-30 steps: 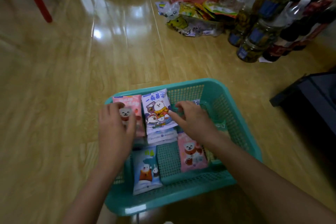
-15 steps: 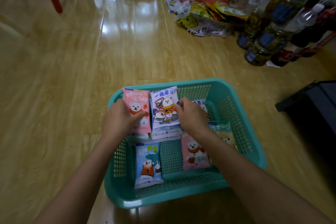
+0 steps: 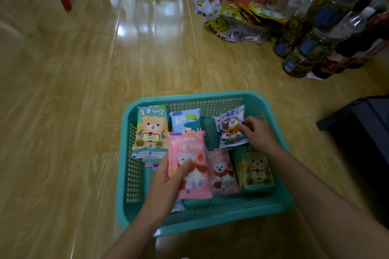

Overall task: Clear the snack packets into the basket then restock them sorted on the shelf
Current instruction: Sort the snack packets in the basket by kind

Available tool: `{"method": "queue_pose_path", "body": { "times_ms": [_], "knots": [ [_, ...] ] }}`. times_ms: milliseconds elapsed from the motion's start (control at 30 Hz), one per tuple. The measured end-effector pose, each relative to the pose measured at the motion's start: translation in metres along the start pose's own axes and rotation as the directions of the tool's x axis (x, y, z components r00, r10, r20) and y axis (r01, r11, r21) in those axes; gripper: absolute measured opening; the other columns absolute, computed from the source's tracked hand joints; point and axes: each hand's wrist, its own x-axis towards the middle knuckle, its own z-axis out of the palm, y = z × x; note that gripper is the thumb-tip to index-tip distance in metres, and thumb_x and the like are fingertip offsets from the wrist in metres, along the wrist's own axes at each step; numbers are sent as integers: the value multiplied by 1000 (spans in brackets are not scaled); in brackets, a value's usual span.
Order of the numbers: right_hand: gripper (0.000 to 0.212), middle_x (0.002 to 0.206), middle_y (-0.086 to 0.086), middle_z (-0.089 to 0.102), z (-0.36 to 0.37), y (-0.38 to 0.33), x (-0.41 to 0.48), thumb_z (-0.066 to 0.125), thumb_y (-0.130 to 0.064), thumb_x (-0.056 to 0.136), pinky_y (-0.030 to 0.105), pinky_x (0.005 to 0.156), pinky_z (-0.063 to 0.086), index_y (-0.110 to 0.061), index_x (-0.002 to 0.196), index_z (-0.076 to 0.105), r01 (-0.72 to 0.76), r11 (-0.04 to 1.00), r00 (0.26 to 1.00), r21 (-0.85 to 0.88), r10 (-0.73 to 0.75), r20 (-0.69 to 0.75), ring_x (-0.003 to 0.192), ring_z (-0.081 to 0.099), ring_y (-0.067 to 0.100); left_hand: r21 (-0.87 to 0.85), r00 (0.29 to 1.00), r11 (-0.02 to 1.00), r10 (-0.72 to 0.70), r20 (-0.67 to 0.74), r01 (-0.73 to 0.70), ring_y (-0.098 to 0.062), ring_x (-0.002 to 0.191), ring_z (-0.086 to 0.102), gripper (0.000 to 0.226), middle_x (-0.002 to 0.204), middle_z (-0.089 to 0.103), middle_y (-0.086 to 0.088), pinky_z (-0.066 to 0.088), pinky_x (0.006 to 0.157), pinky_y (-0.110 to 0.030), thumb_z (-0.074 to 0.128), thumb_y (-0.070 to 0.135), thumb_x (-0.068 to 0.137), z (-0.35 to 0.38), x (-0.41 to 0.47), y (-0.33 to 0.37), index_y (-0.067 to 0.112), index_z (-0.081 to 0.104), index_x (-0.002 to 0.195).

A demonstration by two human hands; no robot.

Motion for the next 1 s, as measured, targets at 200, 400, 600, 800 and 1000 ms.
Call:
{"method": "queue_pose_path", "body": {
  "times_ms": [200,400,600,800,1000],
  "knots": [
    [27,104,19,64,8,-5,0,42,-27,97,33,65,36,-6,110,53,-82,949,990,-305,41,-138,90,58,33,95,987,986,-144,74,137,-18,88,70,16,93,72,5,54,85,-35,46,22,95,11,-3,-19,32,59,97],
    [32,113,13,52,11,-12,-2,32,-12,98,32,74,37,-12,124,50,2,884,994,-468,-54,-99,101,54,32,267,950,943,-251,186,197,-13,95,65,16,103,67,8,51,88,-31,41,26,96,20,5,-34,33,55,99],
    [35,127,7,44,3,-6,-9,37,-30,97,37,94,38,-17,127,50,23,916,988,-401,-83,-131,116,43,25,250,894,926,-348,282,282,-20,100,66,11,115,65,-4,50,95,-41,44,23,97,31,22,-43,28,51,103],
    [28,119,3,54,-1,-17,-18,44,-25,93,35,92,37,-17,117,55,95,942,976,-323,-152,-154,112,46,21,440,918,871,-336,212,218,-24,98,66,25,115,66,-11,55,87,-38,52,23,93,50,46,-51,9,56,113],
    [26,93,3,65,4,-51,-28,42,-27,96,32,71,43,-15,100,64,175,977,971,-124,-192,-142,87,60,22,875,955,476,-208,212,-91,-27,86,66,37,88,69,-13,49,72,-31,49,38,93,46,51,-27,5,64,84]
  ]
}}
